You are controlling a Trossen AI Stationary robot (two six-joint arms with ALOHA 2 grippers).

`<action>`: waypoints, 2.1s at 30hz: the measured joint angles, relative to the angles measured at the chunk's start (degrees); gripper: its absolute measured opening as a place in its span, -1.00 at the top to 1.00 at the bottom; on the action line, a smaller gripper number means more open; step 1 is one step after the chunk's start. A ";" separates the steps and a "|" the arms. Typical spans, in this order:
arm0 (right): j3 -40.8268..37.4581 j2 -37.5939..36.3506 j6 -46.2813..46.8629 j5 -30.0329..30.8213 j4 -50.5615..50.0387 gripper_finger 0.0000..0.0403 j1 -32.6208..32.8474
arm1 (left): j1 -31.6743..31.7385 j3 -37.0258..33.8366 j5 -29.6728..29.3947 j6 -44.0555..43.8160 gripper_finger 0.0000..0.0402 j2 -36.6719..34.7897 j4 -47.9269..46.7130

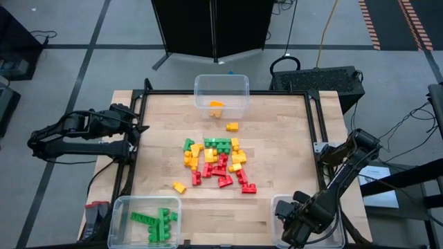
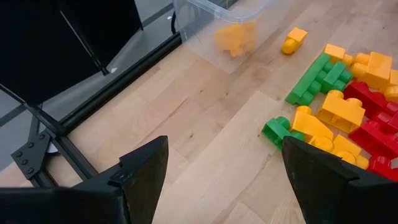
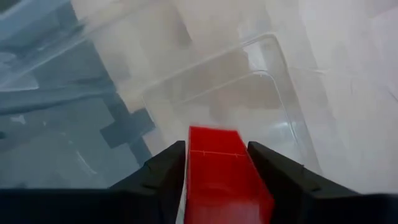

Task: Sort blocks
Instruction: Put the red game piece into the bottom right transparent bin

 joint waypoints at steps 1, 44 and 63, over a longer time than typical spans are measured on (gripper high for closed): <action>0.00 0.00 0.00 -0.01 0.00 0.13 0.00 | 0.01 0.01 0.00 0.01 -0.43 0.01 0.00; 25.57 4.92 -48.65 4.69 -10.73 -0.39 -30.63 | 0.02 0.01 -0.01 -0.61 -0.43 -0.01 -0.02; 24.73 24.84 -55.59 -3.61 -12.42 -0.81 -30.54 | 0.00 0.00 -0.01 -0.52 -0.43 -0.01 -0.04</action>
